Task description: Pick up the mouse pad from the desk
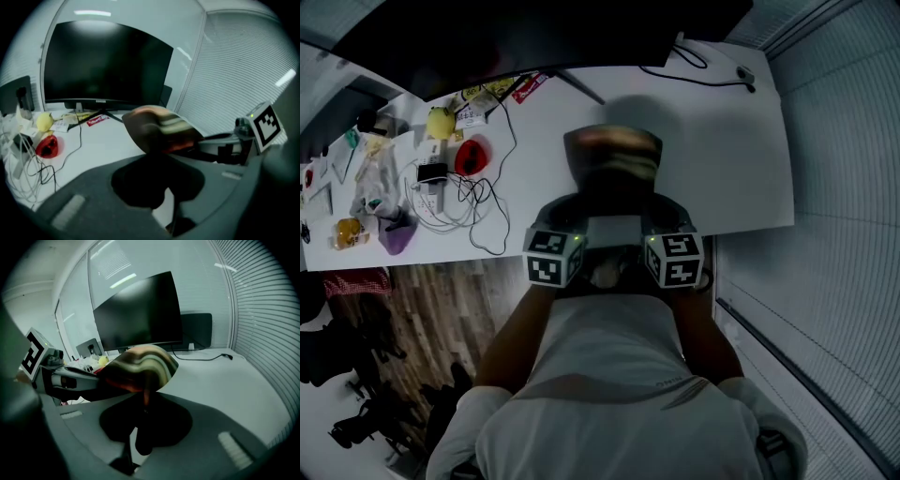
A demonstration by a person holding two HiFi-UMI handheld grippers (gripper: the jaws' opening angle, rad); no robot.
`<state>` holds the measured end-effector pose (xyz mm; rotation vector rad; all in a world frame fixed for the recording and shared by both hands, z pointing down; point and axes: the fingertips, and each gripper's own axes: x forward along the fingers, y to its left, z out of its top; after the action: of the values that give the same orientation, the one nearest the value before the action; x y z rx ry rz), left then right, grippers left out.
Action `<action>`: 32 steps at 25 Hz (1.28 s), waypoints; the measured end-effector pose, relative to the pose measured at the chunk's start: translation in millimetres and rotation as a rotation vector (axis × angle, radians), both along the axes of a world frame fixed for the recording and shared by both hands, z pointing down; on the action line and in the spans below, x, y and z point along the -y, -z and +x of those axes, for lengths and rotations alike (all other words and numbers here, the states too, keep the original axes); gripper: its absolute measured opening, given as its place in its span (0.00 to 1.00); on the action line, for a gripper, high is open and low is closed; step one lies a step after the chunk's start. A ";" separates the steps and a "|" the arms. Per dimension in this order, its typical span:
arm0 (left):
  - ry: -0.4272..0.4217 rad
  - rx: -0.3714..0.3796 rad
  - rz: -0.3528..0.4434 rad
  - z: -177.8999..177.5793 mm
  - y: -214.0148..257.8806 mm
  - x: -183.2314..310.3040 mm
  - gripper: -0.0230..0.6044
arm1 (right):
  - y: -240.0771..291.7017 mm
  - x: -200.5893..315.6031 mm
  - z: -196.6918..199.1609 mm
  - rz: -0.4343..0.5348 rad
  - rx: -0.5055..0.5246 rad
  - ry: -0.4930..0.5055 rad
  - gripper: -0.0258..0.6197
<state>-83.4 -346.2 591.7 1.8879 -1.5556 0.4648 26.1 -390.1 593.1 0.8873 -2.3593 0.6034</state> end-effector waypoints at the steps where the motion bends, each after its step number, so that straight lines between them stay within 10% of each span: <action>1: -0.002 0.005 0.032 -1.5 13.5 0.7 0.13 | 14.3 0.9 -1.5 0.028 0.016 -0.002 0.11; 15: -0.056 0.040 0.562 -5.2 241.1 -13.5 0.12 | 249.1 -20.8 1.3 0.481 0.190 -0.026 0.11; 32: -0.123 0.114 0.732 16.5 319.9 -22.0 0.12 | 321.7 -32.4 25.4 0.661 0.287 -0.089 0.11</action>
<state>-67.0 -324.2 271.8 2.5434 -1.8518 0.0383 51.6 -357.7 271.4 1.2524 -2.8487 -0.0487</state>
